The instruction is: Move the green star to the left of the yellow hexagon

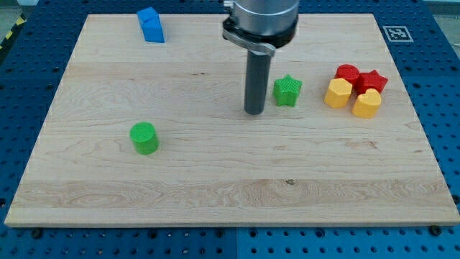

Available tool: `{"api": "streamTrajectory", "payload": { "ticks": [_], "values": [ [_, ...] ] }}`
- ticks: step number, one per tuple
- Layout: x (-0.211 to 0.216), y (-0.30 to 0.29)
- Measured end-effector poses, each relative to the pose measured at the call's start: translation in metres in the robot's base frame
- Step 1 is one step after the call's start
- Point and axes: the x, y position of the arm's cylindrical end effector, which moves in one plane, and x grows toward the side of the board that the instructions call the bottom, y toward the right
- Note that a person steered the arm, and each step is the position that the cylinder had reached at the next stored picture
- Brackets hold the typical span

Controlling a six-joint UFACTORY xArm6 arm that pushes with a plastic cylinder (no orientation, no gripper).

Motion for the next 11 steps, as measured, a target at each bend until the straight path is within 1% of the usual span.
{"api": "streamTrajectory", "payload": {
  "ticks": [1,2,3,4,5,7,9,10,11],
  "values": [
    [-0.031,0.004],
    [-0.024,0.030],
    [-0.007,0.025],
    [-0.002,0.023],
    [-0.015,0.041],
    [-0.015,0.064],
    [-0.033,0.069],
    [-0.033,0.077],
    [-0.033,0.069]
  ]
}}
